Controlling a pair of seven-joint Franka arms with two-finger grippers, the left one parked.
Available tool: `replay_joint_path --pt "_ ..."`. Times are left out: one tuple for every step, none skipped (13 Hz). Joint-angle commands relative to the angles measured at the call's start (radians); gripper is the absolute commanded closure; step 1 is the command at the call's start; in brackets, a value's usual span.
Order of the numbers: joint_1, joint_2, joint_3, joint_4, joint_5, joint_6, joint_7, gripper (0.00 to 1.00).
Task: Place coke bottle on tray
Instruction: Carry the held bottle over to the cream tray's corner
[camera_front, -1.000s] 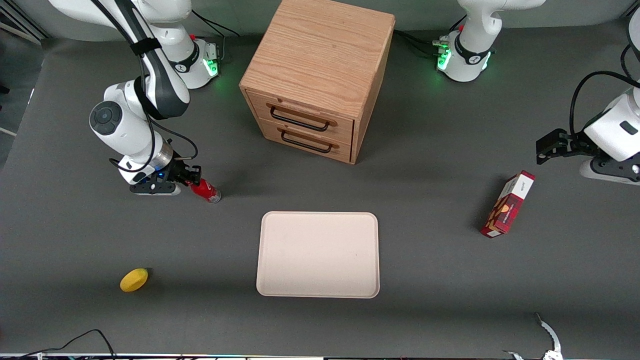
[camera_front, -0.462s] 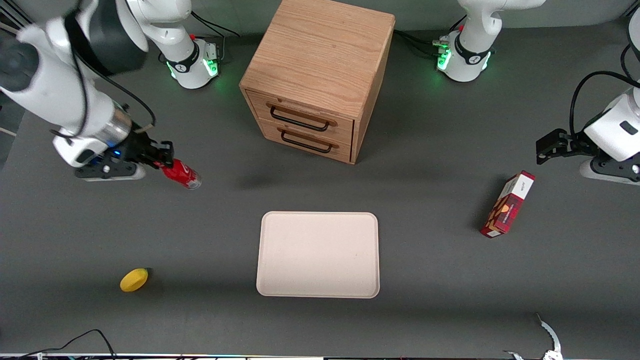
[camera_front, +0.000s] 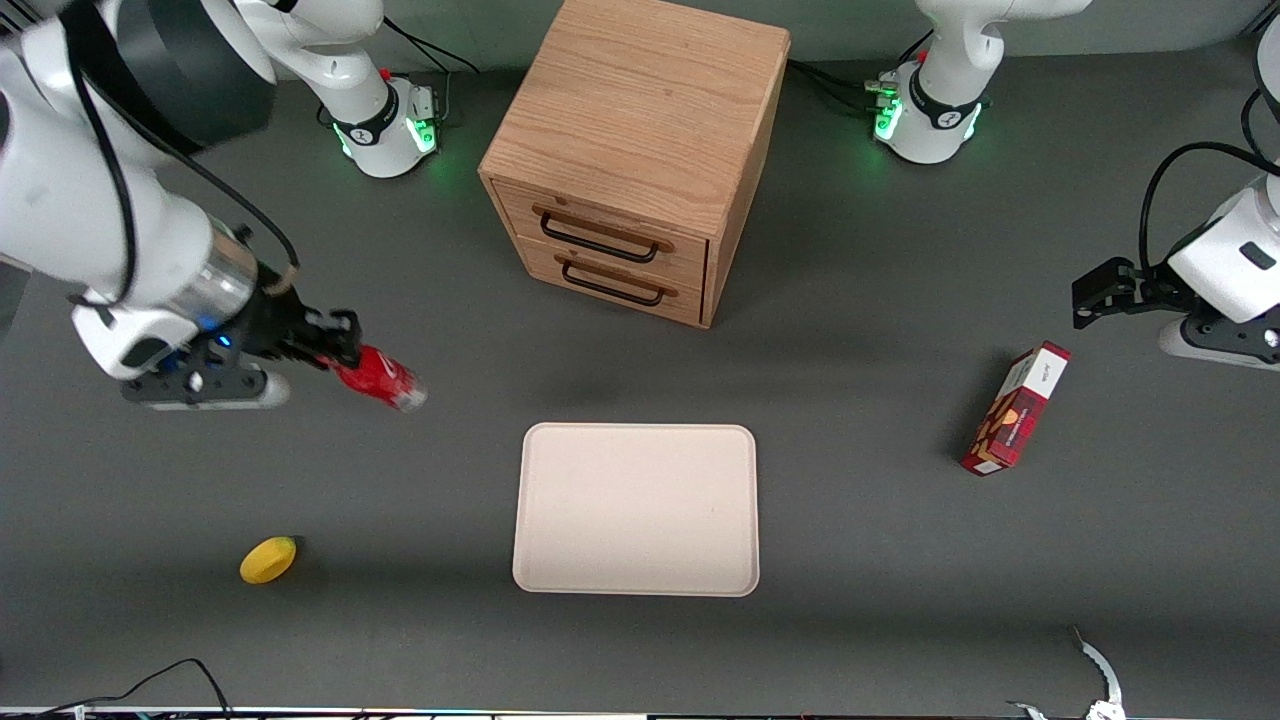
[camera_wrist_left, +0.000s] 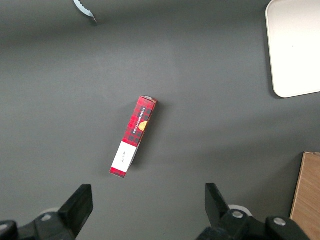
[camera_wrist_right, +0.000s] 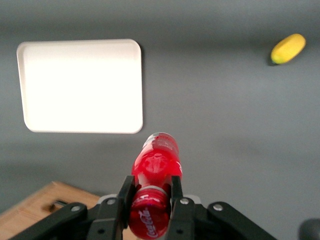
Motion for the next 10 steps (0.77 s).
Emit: replay_joint_path --pt "0.063 0.218 0.027 0.220 -0.081 0.030 0.152 1.00" --pt "0.083 0.261 0.029 0.222 -0.101 0.096 0.198 1.00" --pt "0.092 0.309 0.030 0.222 -0.127 0.166 0.254 1.00" --pt "0.112 0.350 0.030 0.222 -0.158 0.224 0.306 1.00" --pt "0.129 0.393 0.030 0.222 -0.193 0.277 0.352 1.00" --pt "0.135 0.430 0.032 0.222 -0.219 0.326 0.400 1.00" --pt "0.152 0.456 0.030 0.220 -0.238 0.360 0.435 1.00" --pt "0.159 0.478 0.030 0.220 -0.270 0.384 0.456 1.00" --pt "0.161 0.495 0.030 0.220 -0.293 0.409 0.482 1.00" --pt "0.167 0.510 0.030 0.217 -0.299 0.433 0.503 1.00"
